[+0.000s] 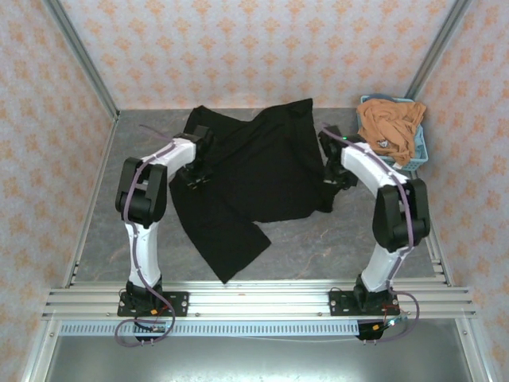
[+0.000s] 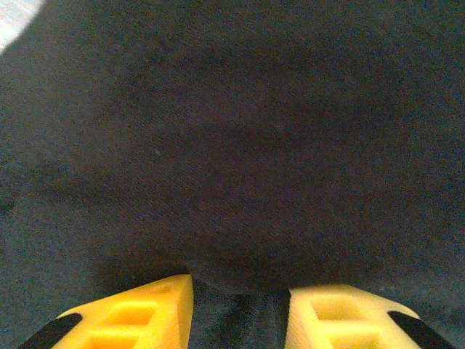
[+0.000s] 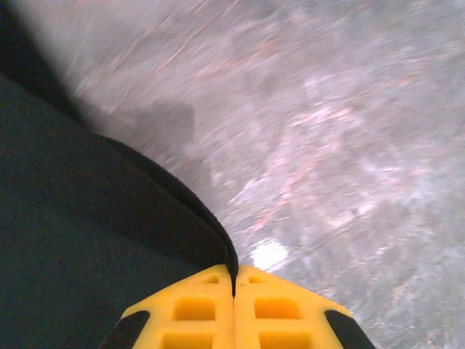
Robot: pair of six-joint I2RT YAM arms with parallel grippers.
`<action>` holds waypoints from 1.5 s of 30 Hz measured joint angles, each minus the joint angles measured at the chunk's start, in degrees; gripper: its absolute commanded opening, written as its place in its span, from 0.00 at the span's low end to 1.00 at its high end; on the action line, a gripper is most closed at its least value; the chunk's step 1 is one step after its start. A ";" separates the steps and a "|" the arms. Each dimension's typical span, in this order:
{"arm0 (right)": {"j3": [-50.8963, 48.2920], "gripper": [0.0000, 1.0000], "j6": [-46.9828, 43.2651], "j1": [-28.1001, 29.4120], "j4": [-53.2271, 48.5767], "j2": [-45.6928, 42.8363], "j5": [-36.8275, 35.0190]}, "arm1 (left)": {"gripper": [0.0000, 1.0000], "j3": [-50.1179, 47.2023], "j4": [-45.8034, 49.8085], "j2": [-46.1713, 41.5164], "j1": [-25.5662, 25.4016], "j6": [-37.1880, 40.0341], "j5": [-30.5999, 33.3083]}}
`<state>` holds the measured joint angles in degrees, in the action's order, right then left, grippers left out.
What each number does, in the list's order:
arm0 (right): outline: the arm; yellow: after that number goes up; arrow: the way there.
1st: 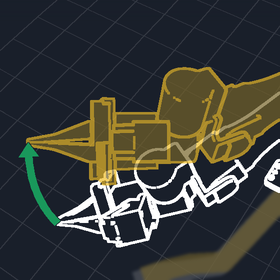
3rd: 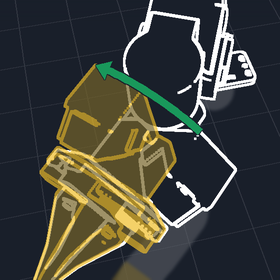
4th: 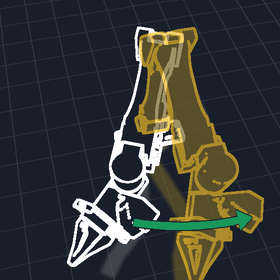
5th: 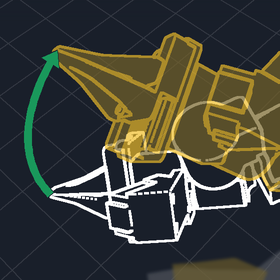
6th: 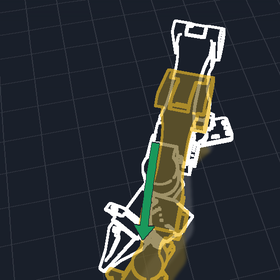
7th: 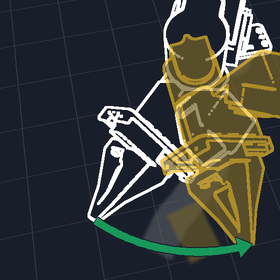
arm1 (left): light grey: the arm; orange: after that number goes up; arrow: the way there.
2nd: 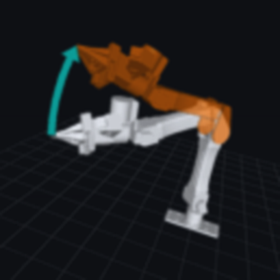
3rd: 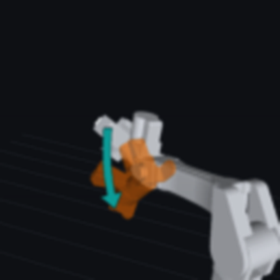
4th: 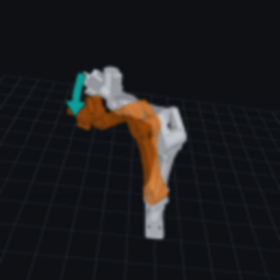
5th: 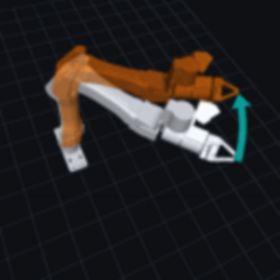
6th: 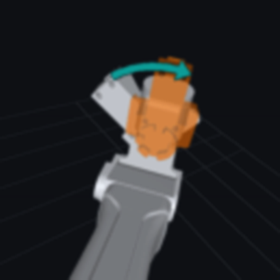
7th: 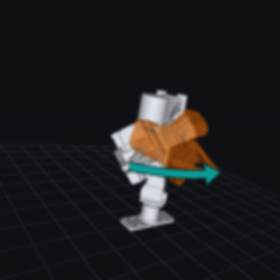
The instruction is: Fold and stack the t-shirts
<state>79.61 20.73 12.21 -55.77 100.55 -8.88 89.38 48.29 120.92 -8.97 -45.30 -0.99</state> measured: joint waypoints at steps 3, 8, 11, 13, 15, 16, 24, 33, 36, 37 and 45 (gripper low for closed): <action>-0.63 0.00 3.19 -3.87 -0.57 -2.08 -0.13 | 0.34 0.13 0.09 0.00 5.49 1.92 0.90; -5.38 0.00 9.03 -6.29 -1.29 -0.90 3.74 | 0.39 3.39 0.50 1.97 10.25 5.92 1.42; -8.33 0.00 11.50 -6.64 -1.27 1.44 6.23 | 0.53 5.99 0.31 3.48 9.84 8.44 0.87; -9.18 0.00 12.68 -6.99 -1.27 2.99 7.02 | 0.60 6.47 0.31 3.61 9.33 9.57 0.55; -9.29 0.00 13.64 -7.23 -1.11 4.11 7.43 | 0.64 6.45 0.55 3.32 8.74 10.38 0.42; -9.29 0.00 14.14 -7.30 -0.81 4.35 7.52 | 0.65 6.08 0.63 2.75 8.37 10.73 0.48; -9.27 0.00 15.93 -7.39 1.14 4.42 7.87 | 0.66 -11.41 7.21 -18.12 2.58 7.78 1.64; -8.87 0.00 15.58 -7.39 1.86 4.42 8.94 | 0.77 -29.92 6.78 -24.15 2.73 -0.17 -7.69; -8.50 0.00 15.21 -7.39 1.90 4.42 9.05 | 0.77 -31.54 4.92 -24.06 2.21 -3.56 -9.94; -8.33 0.00 15.17 -7.39 1.90 4.42 9.16 | 0.77 -32.28 4.68 -24.20 1.86 -4.92 -10.43; -7.58 0.00 14.58 -7.39 2.25 4.42 9.38 | 0.76 -38.16 5.01 -36.52 -1.29 -13.94 -11.69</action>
<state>72.03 35.31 4.82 -53.52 104.97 0.49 51.22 53.30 84.40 -10.26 -59.24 -12.69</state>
